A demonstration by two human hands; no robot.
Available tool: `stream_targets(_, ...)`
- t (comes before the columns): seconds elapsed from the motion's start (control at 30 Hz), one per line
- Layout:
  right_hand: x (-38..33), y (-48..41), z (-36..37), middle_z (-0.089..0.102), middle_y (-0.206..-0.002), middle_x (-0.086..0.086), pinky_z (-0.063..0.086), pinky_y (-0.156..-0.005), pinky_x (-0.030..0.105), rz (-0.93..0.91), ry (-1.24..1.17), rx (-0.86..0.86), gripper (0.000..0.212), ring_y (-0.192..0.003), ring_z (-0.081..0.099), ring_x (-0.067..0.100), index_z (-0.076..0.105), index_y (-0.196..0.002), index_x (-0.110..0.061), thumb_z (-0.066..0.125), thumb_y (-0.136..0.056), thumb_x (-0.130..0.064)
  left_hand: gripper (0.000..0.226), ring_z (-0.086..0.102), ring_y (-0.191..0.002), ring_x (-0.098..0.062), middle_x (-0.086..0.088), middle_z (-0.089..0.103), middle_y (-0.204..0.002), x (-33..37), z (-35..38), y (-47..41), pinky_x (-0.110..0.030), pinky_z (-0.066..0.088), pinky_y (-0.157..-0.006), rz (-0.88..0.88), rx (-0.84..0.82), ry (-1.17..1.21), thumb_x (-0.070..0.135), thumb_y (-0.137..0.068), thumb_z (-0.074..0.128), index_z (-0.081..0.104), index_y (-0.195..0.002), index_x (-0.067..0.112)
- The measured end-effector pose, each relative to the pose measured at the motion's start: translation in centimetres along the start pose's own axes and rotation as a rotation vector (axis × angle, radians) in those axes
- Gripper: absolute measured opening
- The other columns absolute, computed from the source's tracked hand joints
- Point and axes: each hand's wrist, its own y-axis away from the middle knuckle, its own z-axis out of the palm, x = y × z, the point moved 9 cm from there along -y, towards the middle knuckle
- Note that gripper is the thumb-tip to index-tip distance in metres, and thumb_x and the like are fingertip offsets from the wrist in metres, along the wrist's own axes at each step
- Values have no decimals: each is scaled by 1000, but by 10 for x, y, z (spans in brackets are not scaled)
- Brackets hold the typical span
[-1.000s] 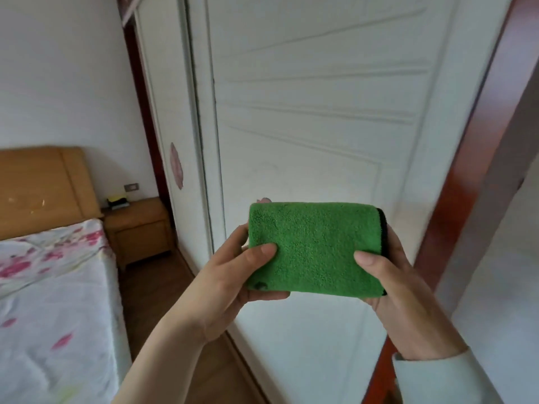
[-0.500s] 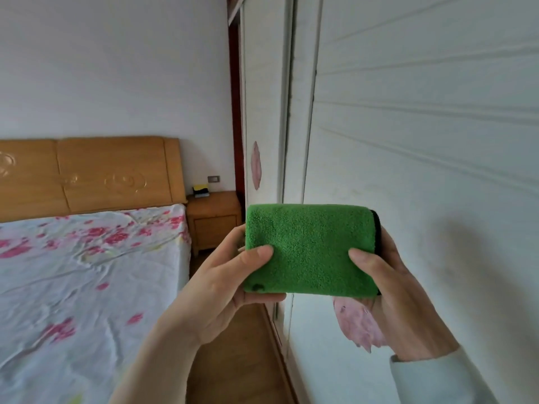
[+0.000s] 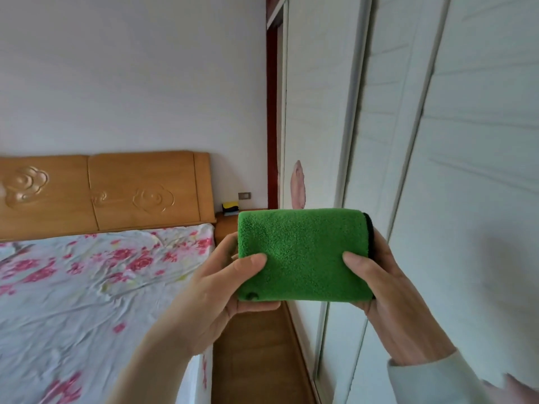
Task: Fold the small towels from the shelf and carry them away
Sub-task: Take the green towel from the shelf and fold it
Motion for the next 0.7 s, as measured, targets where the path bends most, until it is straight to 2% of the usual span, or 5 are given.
stream_targets(0.17, 26, -84, 14, 75, -121, -8, 60, -82, 35, 13, -15, -36, 60, -108, 73, 13, 59, -131, -44, 63, -73, -27, 33, 76, -101, -35, -13, 76, -115, 3, -36, -72, -41, 64, -63, -3, 40, 5, 16, -76, 69, 79, -104, 29)
stream_targets(0.4, 61, -211, 22, 76, -116, -8, 61, -70, 26, 25, -59, -123, 60, -100, 75, 12, 59, -131, -40, 62, -74, -24, 39, 77, -95, -32, -14, 76, -115, 8, -76, -180, -40, 64, -61, 45, 121, -8, 15, -75, 69, 75, -112, 25)
stream_targets(0.5, 68, -269, 21, 70, -130, -7, 62, -75, 29, 16, -61, -176, 72, -109, 72, 13, 49, -144, -42, 62, -75, -23, 41, 77, -95, -31, -13, 77, -115, 10, -86, -231, -39, 64, -62, 55, 148, -5, 15, -74, 69, 75, -113, 25)
stream_targets(0.6, 74, -321, 21, 60, -142, -17, 62, -84, 35, -16, -63, -206, 84, -118, 68, 10, 35, -151, -49, 61, -76, -22, 33, 78, -93, -29, -11, 78, -111, 12, -92, -275, -39, 64, -62, 73, 162, -12, 15, -75, 67, 80, -102, 29)
stream_targets(0.7, 87, -366, 18, 64, -135, -24, 60, -92, 41, -25, -72, -218, 77, -116, 68, 8, 42, -146, -51, 62, -77, -23, 31, 78, -92, -29, -10, 79, -109, 10, -103, -318, -39, 64, -62, 71, 171, 1, 13, -75, 66, 81, -96, 30)
